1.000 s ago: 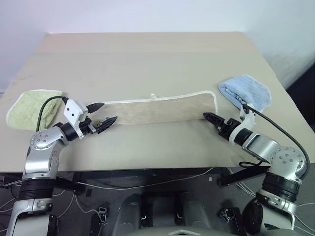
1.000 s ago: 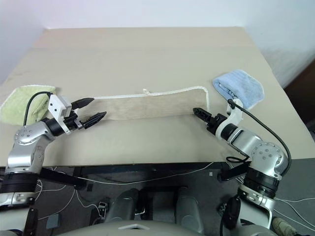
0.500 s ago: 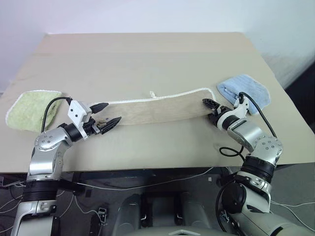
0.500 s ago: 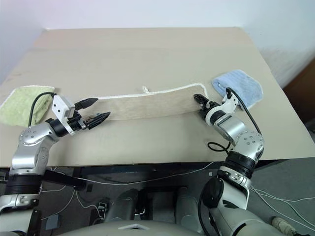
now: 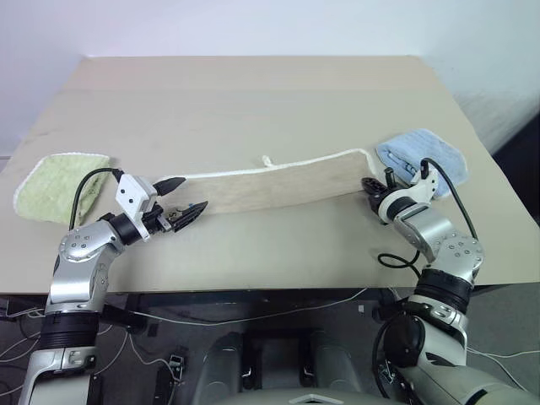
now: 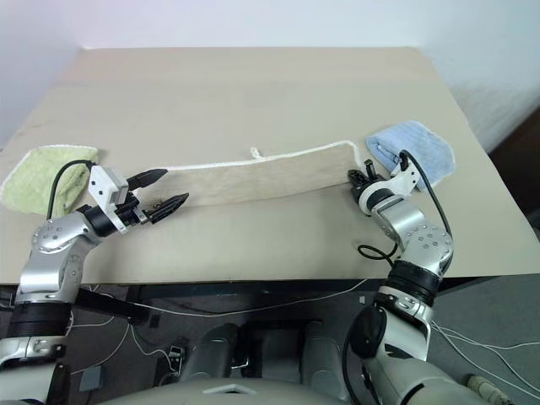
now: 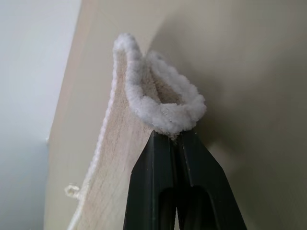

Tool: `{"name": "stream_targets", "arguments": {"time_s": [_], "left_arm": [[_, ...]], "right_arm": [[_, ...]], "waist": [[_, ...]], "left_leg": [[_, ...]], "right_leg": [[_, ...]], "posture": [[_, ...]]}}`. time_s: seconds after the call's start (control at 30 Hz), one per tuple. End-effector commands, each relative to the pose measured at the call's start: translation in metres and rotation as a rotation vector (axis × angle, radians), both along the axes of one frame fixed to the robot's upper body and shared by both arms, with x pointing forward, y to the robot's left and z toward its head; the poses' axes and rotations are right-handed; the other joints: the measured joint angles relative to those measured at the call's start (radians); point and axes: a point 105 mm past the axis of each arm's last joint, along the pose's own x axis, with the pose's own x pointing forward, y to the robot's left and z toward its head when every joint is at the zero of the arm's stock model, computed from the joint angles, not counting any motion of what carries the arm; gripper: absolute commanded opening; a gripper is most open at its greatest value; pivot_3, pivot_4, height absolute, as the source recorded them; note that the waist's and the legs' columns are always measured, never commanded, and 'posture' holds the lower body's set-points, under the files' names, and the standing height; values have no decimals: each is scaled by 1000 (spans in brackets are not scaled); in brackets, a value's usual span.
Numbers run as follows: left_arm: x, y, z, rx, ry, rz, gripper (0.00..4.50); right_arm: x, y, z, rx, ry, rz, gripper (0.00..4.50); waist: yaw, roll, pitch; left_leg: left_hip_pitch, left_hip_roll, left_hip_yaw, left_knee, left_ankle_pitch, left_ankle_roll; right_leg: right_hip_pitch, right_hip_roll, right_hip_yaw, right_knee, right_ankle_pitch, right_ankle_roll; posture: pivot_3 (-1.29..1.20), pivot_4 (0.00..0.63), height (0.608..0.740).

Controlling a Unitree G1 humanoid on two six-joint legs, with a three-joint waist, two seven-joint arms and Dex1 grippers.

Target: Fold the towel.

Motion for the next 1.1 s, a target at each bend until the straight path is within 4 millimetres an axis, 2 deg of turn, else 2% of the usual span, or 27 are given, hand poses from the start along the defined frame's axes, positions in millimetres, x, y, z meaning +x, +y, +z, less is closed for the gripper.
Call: {"name": "stream_targets", "arguments": {"time_s": [0.03, 0.07, 0.17, 0.23, 0.3, 0.37, 0.47, 0.57, 0.63, 0.77, 0.93, 1.03, 1.1], "left_arm": [[2, 0, 9, 4, -42, 4, 3947], [2, 0, 9, 4, -42, 4, 3947], [3, 0, 8, 4, -44, 5, 3947], [2, 0, 8, 4, -46, 5, 3947], [3, -1, 8, 3, -46, 3, 3947], [3, -3, 7, 2, -47, 1, 3947], [3, -4, 7, 0, -48, 2, 3947], [1, -4, 7, -3, -49, 3, 3947], [0, -4, 6, -6, -49, 6, 3947], [-3, -3, 6, -11, -49, 21, 3947], [-9, 0, 3, -13, -40, 37, 3947], [-11, -1, 2, -16, -35, 42, 3947], [-11, -1, 2, -18, -33, 44, 3947]], "right_arm": [[-2, -30, 25, -72, -95, -66, 29], [-2, -35, 31, -100, -115, -69, 29], [-1, -46, 64, -231, -227, -48, 29], [-2, -31, 84, -394, -301, 49, 29], [-5, 5, 94, -637, -379, 230, 29], [-10, 36, 89, -832, -429, 390, 29], [-22, 80, 69, -1081, -504, 633, 29], [-28, 109, 43, -1194, -531, 792, 29], [-29, 121, 27, -1251, -530, 856, 29], [-27, 129, 3, -1328, -518, 906, 29], [-24, 128, 2, -1327, -522, 897, 29], [-26, 129, 5, -1283, -532, 908, 682], [-29, 128, 10, -1258, -547, 909, 1317]], "waist": [[-1, 0, 0], [-3, 0, 0], [-7, 2, 1], [-7, 2, 1], [-11, 3, 2], [-15, 3, 2], [-12, 2, 1], [-4, 2, 1], [0, 2, 2], [-1, 1, 1], [-3, 1, 1], [-2, 1, 1], [-1, 1, 1]], "left_leg": [[0, 0, 0, 0, 0, 0], [0, 0, 0, 0, 0, 0], [0, 0, 0, -1, 0, 0], [0, 0, 1, -1, 0, 1], [0, 1, 1, -1, 0, 1], [0, 1, 2, -2, 0, 1], [0, 2, 1, -2, 0, 1], [0, 1, 1, -1, -1, 1], [-1, 1, 1, -1, -1, 1], [-1, 0, 1, 0, -1, 1], [-1, 0, 1, 0, 1, -2], [-1, 1, 1, 0, 1, -2], [-1, 0, 1, 0, 0, 0]], "right_leg": [[0, 0, 0, 0, 0, 0], [0, 0, 0, 0, 0, 0], [-1, 0, 0, 0, 0, 0], [-1, 0, 0, 0, 0, 0], [-1, 0, 1, 0, 0, 0], [-2, 1, 2, 0, 0, 0], [-3, 2, 2, 0, -1, 1], [-2, 1, 2, 0, 0, 1], [-2, 0, 1, 0, 0, 1], [-2, -1, 1, 0, 0, 1], [-2, -1, 1, 0, 0, 1], [-2, -1, 1, 0, 0, 1], [-2, -1, 1, 0, 0, 1]], "posture": [[0, 150, 740], [0, 150, 740], [0, 150, 740], [0, 150, 740], [0, 150, 740], [0, 150, 740], [0, 150, 740], [0, 150, 740], [0, 150, 740], [0, 150, 740], [0, 150, 740], [0, 150, 740], [0, 150, 740]]}}
